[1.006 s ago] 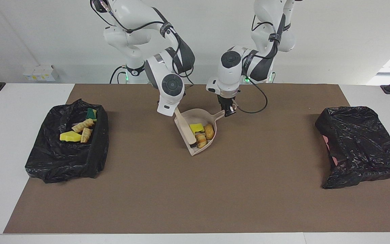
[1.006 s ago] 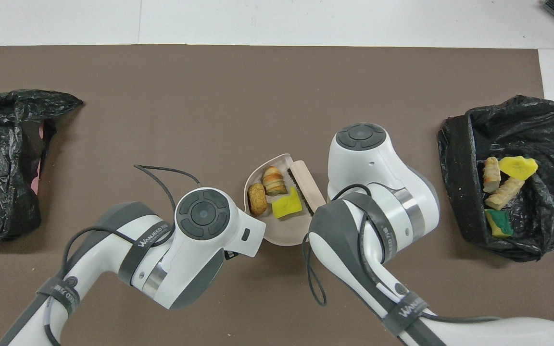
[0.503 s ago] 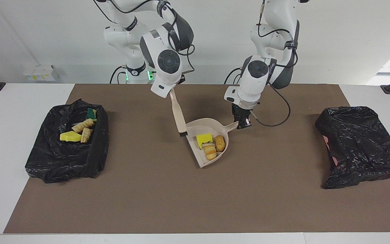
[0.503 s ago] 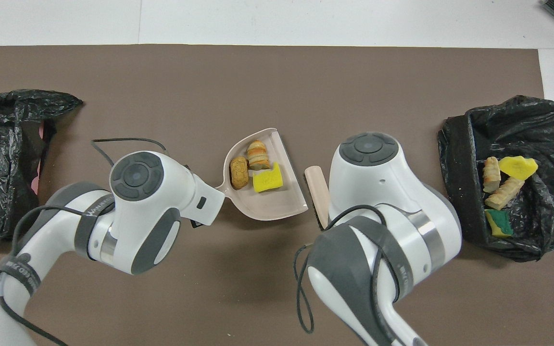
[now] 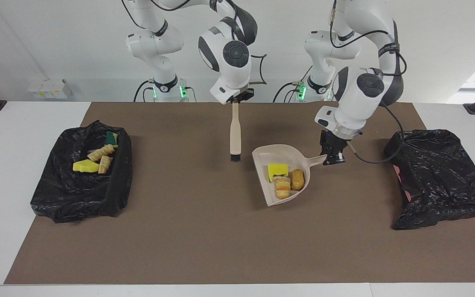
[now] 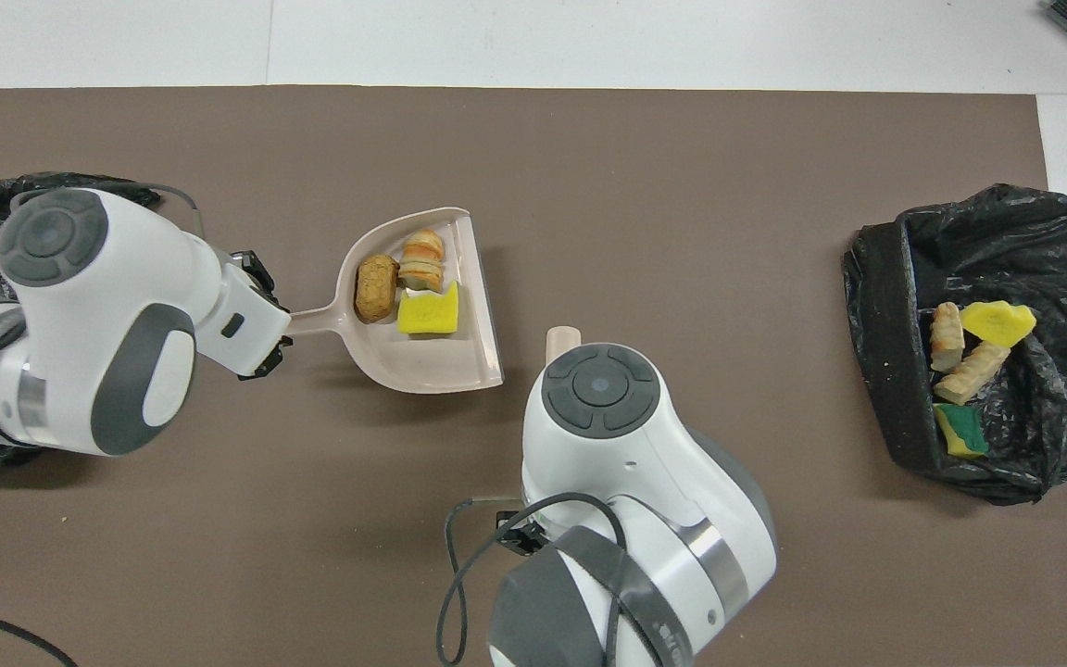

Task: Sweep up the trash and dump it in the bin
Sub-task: 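Tip the dustpan into the black bag with the left gripper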

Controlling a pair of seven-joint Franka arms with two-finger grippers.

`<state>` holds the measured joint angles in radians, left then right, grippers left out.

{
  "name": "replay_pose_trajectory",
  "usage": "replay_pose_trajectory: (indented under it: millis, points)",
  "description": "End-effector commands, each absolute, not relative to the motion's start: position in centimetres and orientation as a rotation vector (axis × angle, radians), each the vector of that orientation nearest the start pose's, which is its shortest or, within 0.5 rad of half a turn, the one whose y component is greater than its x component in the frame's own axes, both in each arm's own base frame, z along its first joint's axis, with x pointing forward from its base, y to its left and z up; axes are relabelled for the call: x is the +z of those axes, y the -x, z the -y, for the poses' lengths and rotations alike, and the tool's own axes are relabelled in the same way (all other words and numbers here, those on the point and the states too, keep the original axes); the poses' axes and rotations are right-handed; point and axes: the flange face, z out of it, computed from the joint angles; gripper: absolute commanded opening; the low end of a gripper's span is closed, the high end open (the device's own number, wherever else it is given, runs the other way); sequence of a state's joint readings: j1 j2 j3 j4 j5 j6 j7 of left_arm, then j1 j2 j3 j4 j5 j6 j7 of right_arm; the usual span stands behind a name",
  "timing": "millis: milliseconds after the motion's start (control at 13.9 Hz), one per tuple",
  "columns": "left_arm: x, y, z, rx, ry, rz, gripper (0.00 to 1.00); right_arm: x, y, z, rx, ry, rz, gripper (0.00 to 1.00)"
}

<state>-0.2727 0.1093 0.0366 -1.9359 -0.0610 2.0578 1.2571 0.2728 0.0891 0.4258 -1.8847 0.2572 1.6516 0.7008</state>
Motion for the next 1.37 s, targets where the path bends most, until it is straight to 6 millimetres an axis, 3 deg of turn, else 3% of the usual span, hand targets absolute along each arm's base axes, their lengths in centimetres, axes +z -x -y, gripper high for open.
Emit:
replay_pose_trajectory:
  millis: [0, 216, 503, 575, 934, 1150, 1294]
  points:
    - [46.6, -58.8, 10.5, -0.079, 2.336, -2.175, 0.00, 42.3, -37.9, -39.6, 0.648, 3.026, -0.193, 0.00]
    - [48.5, -60.0, 4.3, -0.056, 2.342, -2.187, 0.00, 40.0, -34.9, -43.0, 0.684, 3.033, -0.125, 0.00]
    - [49.8, -60.1, -5.3, -0.041, 2.339, -2.215, 0.00, 37.0, -31.6, -44.4, 0.660, 3.053, -0.059, 0.00]
    - [49.8, -59.7, -8.7, -0.043, 2.360, -2.192, 0.00, 35.8, -29.8, -44.4, 0.667, 3.073, -0.029, 0.00]
    - [50.8, -57.2, -21.7, -0.066, 2.336, -2.175, 0.00, 34.4, -27.3, -41.8, 0.658, 3.130, 0.025, 0.00]
    - [52.8, -57.7, -27.1, 0.085, 2.254, -2.165, 0.00, 34.0, -27.2, -41.6, 0.652, 3.130, 0.027, 0.00]
    - [53.9, -57.5, -30.5, 0.092, 2.238, -2.107, 0.00, 33.5, -27.2, -41.3, 0.648, 3.126, 0.028, 0.10]
